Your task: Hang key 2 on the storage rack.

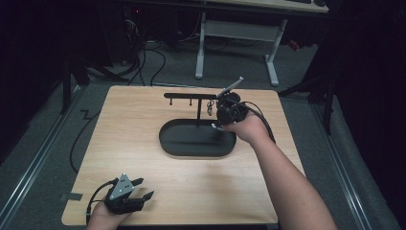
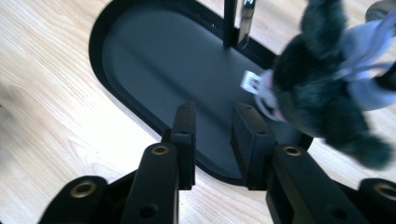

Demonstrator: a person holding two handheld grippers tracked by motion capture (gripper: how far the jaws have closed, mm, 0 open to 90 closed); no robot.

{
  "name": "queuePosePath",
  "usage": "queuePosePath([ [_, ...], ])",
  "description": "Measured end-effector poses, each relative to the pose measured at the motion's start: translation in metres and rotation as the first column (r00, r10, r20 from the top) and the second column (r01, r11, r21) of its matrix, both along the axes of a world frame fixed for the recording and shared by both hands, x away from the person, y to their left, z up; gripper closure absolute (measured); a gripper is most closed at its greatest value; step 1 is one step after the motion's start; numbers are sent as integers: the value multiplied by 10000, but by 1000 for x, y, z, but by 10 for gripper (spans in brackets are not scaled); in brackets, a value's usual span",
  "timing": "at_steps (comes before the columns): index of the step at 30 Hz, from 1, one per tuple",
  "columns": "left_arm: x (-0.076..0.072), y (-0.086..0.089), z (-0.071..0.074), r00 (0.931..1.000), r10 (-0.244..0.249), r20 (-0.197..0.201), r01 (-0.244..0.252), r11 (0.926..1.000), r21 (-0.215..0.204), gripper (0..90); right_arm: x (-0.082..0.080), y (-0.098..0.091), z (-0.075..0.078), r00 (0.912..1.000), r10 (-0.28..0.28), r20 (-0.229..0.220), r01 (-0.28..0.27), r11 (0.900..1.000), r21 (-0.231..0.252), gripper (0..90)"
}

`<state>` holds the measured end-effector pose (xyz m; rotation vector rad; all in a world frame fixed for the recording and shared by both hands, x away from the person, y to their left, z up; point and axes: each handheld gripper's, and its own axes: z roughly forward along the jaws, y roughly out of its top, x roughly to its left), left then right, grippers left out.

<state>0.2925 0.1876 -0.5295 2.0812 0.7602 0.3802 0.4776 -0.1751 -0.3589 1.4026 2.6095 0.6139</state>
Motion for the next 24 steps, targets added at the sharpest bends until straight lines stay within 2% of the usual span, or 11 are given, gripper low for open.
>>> queuePosePath([
  [3,0,0,0,10000,-14,-14,14,10000,-14,376,-6,-3,-12,9999,126,75,-127,9999,66,690],
  [7,0,0,0,10000,-23,-46,23,10000,-22,375,-14,-10,-26,9999,-108,95,106,9996,263,645],
  [14,0,0,-1,10000,-14,-47,14,10000,-38,374,-31,-24,-41,9976,-355,591,316,9974,650,524],
  [19,0,0,0,10000,-18,-63,18,10000,-68,374,-50,-32,-50,9932,-417,1084,297,9934,1105,467],
  [21,0,0,0,10000,-21,-69,20,10000,-65,374,-60,-35,-53,9909,-339,1301,196,9938,1092,460],
  [24,-1,-1,0,10000,-15,-62,14,9999,-100,373,-77,-38,-61,9835,-229,1795,6,9924,1234,446],
])
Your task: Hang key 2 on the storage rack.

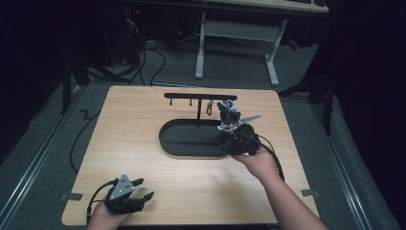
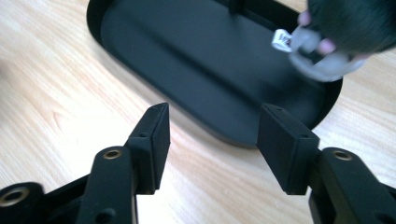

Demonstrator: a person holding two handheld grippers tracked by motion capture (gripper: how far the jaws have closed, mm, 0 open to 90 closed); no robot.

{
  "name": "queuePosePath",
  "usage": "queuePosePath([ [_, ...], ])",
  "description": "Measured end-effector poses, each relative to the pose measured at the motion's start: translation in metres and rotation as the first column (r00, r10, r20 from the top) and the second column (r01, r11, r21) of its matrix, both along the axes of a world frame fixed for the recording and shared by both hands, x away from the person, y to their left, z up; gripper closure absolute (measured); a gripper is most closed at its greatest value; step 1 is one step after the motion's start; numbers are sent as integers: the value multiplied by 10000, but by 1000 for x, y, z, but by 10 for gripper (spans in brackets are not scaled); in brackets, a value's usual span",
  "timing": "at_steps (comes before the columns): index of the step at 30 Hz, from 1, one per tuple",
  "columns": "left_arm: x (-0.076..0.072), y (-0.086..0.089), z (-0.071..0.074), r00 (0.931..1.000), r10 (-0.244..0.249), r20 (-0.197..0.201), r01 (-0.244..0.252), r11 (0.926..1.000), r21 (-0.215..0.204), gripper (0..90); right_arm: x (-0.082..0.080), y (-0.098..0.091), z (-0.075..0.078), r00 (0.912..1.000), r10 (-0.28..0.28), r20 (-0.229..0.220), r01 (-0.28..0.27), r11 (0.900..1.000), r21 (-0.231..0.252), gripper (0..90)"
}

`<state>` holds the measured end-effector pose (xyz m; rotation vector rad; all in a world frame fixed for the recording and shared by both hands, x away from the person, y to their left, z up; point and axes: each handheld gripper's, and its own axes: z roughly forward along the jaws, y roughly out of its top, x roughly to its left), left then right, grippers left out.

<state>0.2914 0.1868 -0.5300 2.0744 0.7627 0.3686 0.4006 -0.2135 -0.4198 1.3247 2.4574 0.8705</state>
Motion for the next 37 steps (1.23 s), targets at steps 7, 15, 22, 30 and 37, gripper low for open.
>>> queuePosePath([
  [7,-3,-2,2,9999,-53,-138,48,9995,-323,372,-38,-15,-25,9963,90,857,-183,9939,1083,375],
  [15,-4,-6,0,9999,-5,-108,2,9997,-260,373,-81,-34,-60,9763,-313,2144,-60,9852,1713,308],
  [22,-6,-5,2,9996,280,-51,-283,9983,-502,374,-111,-50,-85,9639,-889,2510,342,9761,2145,239],
  [30,-7,-12,4,9992,398,-82,-403,9969,-674,374,-129,-65,-97,9487,-1605,2723,814,9564,2803,174],
  [37,-9,-10,4,9991,428,-59,-431,9967,-683,374,-126,-62,-97,9453,-1528,2883,731,9603,2693,168],
])
